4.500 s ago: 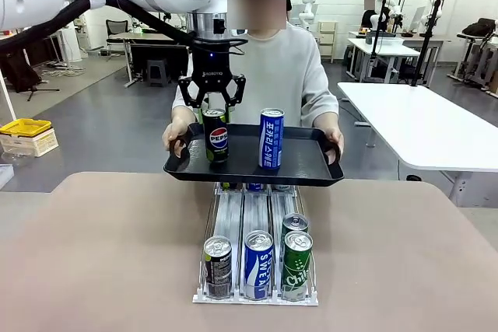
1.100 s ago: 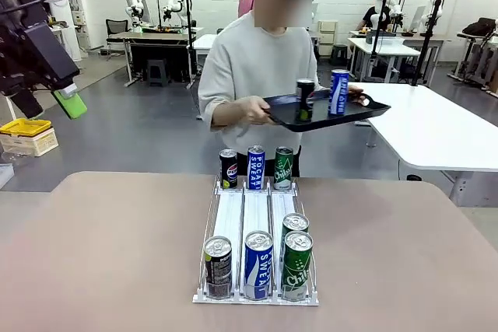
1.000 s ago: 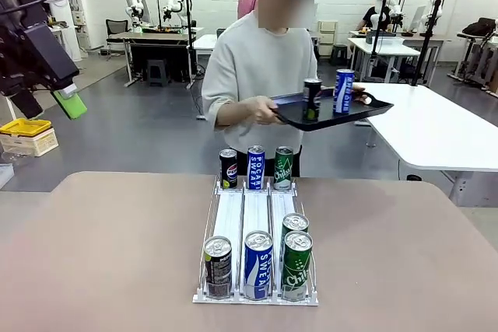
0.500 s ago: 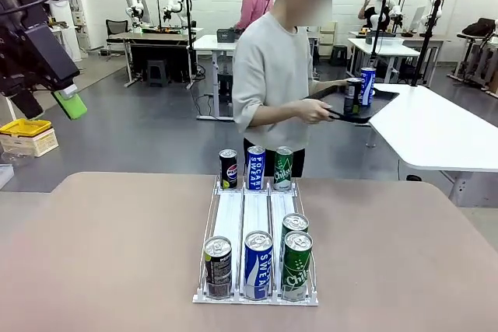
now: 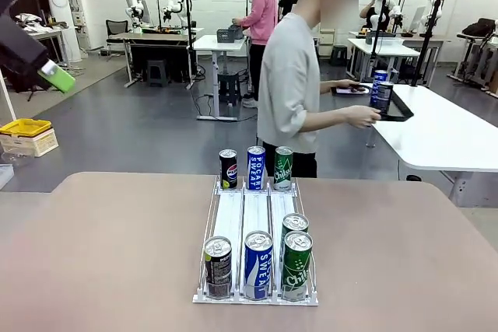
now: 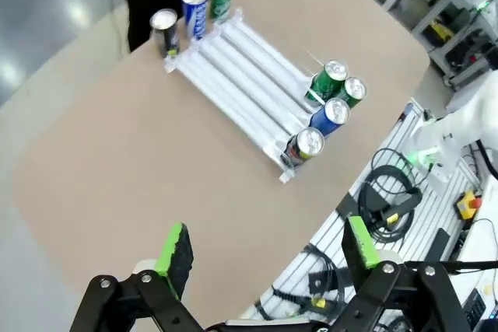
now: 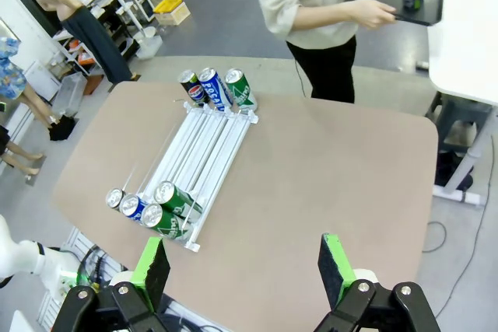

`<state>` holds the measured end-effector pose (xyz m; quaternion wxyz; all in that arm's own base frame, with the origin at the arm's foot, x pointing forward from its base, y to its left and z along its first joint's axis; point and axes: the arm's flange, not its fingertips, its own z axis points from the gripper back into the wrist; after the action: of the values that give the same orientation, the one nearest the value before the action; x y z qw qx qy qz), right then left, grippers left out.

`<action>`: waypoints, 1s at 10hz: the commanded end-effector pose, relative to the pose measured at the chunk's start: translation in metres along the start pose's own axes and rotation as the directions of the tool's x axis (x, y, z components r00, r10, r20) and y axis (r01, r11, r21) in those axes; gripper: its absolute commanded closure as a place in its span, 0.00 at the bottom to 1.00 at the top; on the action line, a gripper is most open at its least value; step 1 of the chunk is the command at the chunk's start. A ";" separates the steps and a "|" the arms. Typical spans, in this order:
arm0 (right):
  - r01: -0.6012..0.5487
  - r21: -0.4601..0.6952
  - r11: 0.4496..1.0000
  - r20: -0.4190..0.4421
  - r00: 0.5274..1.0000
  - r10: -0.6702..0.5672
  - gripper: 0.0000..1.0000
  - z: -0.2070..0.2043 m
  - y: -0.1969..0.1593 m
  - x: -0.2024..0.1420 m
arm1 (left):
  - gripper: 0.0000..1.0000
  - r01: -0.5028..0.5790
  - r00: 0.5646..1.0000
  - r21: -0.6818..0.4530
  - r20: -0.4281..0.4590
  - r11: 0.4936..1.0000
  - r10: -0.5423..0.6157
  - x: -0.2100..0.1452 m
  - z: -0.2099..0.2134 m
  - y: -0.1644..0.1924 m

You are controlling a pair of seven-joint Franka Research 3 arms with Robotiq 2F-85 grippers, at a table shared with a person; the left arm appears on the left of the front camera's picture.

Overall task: Retrieve and hand over the desired beverage to the person.
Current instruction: Place the picked can on the Handle tray extended by the person.

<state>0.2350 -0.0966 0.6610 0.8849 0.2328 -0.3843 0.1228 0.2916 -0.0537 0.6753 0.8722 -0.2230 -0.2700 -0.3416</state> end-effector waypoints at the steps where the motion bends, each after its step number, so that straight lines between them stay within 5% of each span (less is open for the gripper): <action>1: -0.008 0.035 0.999 0.005 1.000 0.007 0.00 -0.002 0.000 0.001 | 0.00 0.057 0.994 -0.104 0.095 0.993 -0.047 -0.035 -0.029 0.010; 3: -0.008 0.035 0.999 0.005 1.000 0.007 0.00 -0.002 0.000 0.001 | 0.00 0.019 0.993 -0.128 0.115 0.992 -0.004 -0.039 -0.024 0.040; 10: -0.008 0.035 0.999 0.005 1.000 0.007 0.00 -0.002 0.000 0.001 | 0.00 0.019 0.999 -0.183 0.038 0.983 -0.013 -0.037 0.041 0.031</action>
<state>0.2351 -0.0966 0.6610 0.8849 0.2328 -0.3842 0.1229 0.2720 0.0093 0.6734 0.8353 -0.3077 -0.2647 -0.3709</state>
